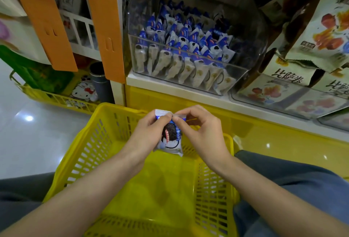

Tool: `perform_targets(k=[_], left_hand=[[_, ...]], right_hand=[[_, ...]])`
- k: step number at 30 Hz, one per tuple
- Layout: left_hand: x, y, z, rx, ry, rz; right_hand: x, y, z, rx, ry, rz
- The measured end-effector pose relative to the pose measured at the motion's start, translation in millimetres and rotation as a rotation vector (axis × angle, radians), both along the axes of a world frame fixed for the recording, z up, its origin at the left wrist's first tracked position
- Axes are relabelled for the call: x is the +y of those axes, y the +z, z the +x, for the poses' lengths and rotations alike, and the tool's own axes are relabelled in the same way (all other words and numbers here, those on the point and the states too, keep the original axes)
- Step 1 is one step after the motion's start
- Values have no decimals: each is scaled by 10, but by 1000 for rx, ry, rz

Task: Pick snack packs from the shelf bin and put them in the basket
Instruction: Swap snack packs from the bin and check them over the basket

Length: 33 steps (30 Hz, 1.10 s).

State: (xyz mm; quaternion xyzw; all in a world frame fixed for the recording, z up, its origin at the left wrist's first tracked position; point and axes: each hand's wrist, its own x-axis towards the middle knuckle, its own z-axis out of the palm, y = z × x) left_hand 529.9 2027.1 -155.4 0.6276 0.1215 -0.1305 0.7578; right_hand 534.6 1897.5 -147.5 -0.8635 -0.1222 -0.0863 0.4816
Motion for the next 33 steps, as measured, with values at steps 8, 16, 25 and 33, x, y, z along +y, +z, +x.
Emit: perform_targets(k=[8,16,25,33], left_hand=[[85,22,56,69,-69,-43],[145,-27,94,-136,217,54],[108,-33,34,-308,-28,199],[54,3,-11,-228,-73,69]], right_hand=[[-7,56,52,273,-215,372],[-51,8,-7,728,-25,482],[-26,-19,-33,357,116,48],[-61,26,-15,250,31,155]])
